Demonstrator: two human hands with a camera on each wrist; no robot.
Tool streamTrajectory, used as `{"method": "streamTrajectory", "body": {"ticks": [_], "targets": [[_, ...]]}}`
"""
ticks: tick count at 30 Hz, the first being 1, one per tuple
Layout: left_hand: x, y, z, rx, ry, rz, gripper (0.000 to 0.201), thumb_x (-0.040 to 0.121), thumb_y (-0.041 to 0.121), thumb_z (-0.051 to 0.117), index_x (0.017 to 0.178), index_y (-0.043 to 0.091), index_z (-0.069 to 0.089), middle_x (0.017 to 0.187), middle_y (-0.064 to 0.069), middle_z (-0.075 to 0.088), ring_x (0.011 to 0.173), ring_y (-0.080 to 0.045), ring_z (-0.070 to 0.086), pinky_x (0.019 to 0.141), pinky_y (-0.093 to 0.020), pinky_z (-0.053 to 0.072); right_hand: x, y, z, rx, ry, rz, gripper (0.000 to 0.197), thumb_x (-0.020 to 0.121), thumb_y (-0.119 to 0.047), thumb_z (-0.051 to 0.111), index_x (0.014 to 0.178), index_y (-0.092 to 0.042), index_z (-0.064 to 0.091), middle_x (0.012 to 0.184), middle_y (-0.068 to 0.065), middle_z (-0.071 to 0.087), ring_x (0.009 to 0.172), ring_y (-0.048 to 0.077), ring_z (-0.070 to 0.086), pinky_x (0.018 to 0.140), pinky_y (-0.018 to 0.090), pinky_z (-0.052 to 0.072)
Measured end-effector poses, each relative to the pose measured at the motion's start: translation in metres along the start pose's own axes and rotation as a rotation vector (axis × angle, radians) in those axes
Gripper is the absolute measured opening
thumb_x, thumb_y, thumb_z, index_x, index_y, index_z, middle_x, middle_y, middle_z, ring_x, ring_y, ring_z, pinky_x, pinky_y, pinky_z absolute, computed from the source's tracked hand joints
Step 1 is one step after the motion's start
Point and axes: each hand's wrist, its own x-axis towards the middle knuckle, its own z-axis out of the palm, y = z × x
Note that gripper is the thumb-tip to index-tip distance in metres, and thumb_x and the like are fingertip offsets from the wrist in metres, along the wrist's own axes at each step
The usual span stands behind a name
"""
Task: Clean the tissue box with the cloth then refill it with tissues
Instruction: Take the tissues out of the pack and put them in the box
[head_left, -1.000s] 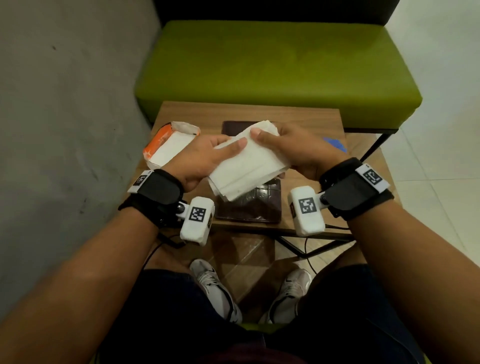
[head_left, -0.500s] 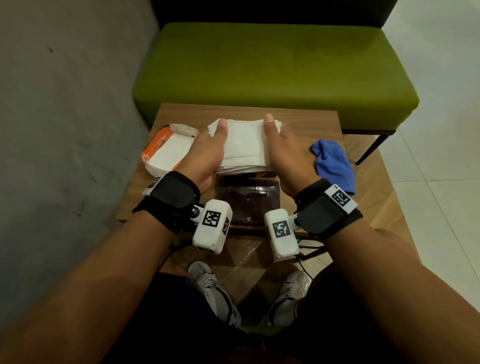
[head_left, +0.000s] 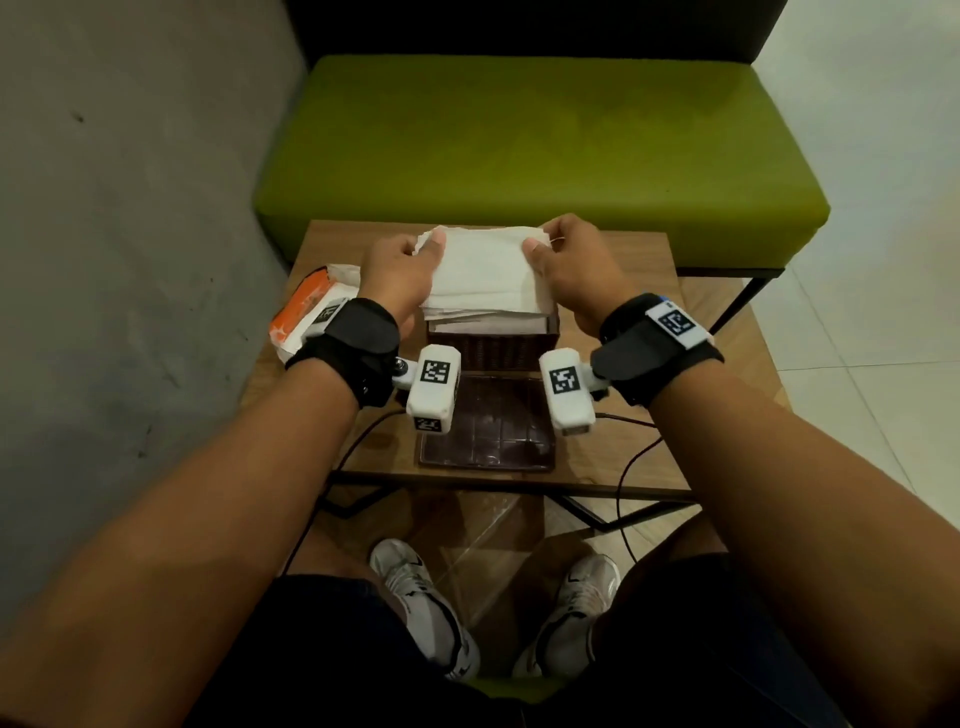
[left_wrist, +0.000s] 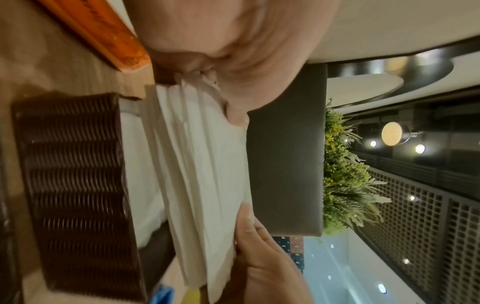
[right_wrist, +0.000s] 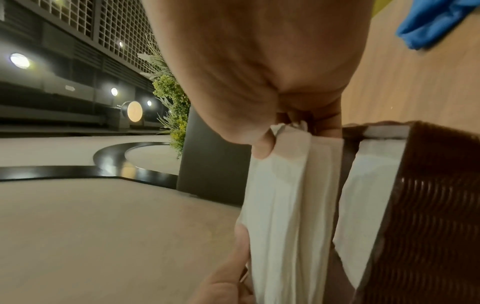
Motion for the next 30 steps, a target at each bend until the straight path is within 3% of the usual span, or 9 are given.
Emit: {"method": "streamTrajectory", "body": {"ticks": [3, 5, 9, 12, 15, 18, 24, 27, 30], "targets": [[0.012, -0.006, 0.003, 0.109, 0.052, 0.062, 0.036, 0.086, 0.044, 0.083, 0.074, 0.016, 0.064, 0.084, -0.008, 0.063, 0.080, -0.022, 0.060, 0.079, -0.040, 0.054, 0.014, 0.006, 0.001, -0.152, 0.023, 0.016, 0.024, 0.104, -0.024, 0.066, 0.118, -0.007, 0.058, 0.096, -0.001, 0.053, 0.095, 0.022, 0.053, 0.095, 0.045, 0.052], [0.013, -0.006, 0.004, 0.198, 0.047, 0.093, 0.026, 0.091, 0.031, 0.085, 0.079, 0.016, 0.068, 0.088, -0.007, 0.068, 0.085, -0.024, 0.064, 0.086, -0.042, 0.058, 0.018, 0.010, 0.001, -0.244, 0.028, 0.015, 0.020, 0.102, -0.024, 0.068, 0.111, -0.008, 0.061, 0.095, 0.002, 0.055, 0.093, 0.023, 0.054, 0.094, 0.048, 0.052], [0.010, -0.007, 0.004, 0.343, 0.028, 0.140, 0.021, 0.094, 0.028, 0.084, 0.093, 0.011, 0.071, 0.089, -0.003, 0.067, 0.086, -0.022, 0.062, 0.082, -0.037, 0.054, 0.020, 0.018, 0.002, -0.360, 0.032, -0.004, 0.015, 0.103, -0.021, 0.067, 0.108, -0.007, 0.063, 0.100, 0.006, 0.060, 0.091, 0.023, 0.054, 0.077, 0.034, 0.042], [0.005, -0.005, 0.004, 0.433, 0.015, 0.180, 0.021, 0.096, 0.029, 0.082, 0.098, 0.012, 0.071, 0.082, 0.006, 0.059, 0.085, -0.019, 0.057, 0.077, -0.028, 0.044, 0.022, 0.025, 0.006, -0.424, 0.033, -0.013, 0.013, 0.101, -0.020, 0.069, 0.099, -0.013, 0.058, 0.100, 0.006, 0.060, 0.093, 0.025, 0.055, 0.077, 0.031, 0.038], [0.005, -0.002, 0.003, 0.555, 0.006, 0.206, 0.025, 0.094, 0.033, 0.083, 0.099, 0.012, 0.072, 0.088, 0.000, 0.063, 0.089, -0.023, 0.061, 0.077, -0.032, 0.047, 0.028, 0.031, 0.014, -0.547, 0.036, -0.015, 0.016, 0.098, -0.026, 0.072, 0.103, -0.012, 0.068, 0.111, 0.013, 0.069, 0.109, 0.033, 0.060, 0.091, 0.040, 0.049], [0.005, 0.001, 0.005, 0.672, -0.014, 0.202, 0.022, 0.090, 0.036, 0.084, 0.091, 0.020, 0.069, 0.085, 0.002, 0.065, 0.094, -0.028, 0.069, 0.083, -0.040, 0.057, 0.031, 0.035, 0.016, -0.726, 0.056, -0.005, 0.029, 0.096, -0.034, 0.072, 0.116, -0.013, 0.072, 0.130, 0.018, 0.062, 0.127, 0.040, 0.051, 0.107, 0.044, 0.046], [0.002, -0.005, 0.003, 0.798, -0.034, 0.274, 0.027, 0.091, 0.024, 0.082, 0.111, 0.022, 0.064, 0.123, -0.006, 0.058, 0.114, -0.031, 0.060, 0.088, -0.041, 0.051, 0.034, 0.043, 0.016, -0.829, 0.040, -0.024, 0.031, 0.098, -0.032, 0.067, 0.122, -0.014, 0.073, 0.137, 0.021, 0.051, 0.129, 0.042, 0.043, 0.106, 0.047, 0.041], [-0.004, -0.007, 0.001, 0.904, -0.178, 0.355, 0.030, 0.089, 0.032, 0.085, 0.117, 0.028, 0.074, 0.140, -0.010, 0.050, 0.133, -0.036, 0.045, 0.109, -0.045, 0.043, 0.034, 0.047, 0.011, -0.701, -0.033, -0.012, 0.032, 0.101, -0.034, 0.062, 0.124, -0.015, 0.073, 0.134, 0.021, 0.056, 0.130, 0.041, 0.043, 0.107, 0.043, 0.038], [-0.007, -0.004, -0.001, 1.065, -0.292, 0.310, 0.044, 0.088, 0.043, 0.087, 0.130, 0.039, 0.075, 0.172, -0.006, 0.030, 0.153, -0.042, 0.026, 0.123, -0.055, 0.029, 0.029, 0.048, -0.002, -0.513, 0.028, -0.037, 0.035, 0.103, -0.032, 0.065, 0.134, -0.015, 0.069, 0.142, 0.020, 0.050, 0.135, 0.040, 0.047, 0.116, 0.042, 0.039]]}}
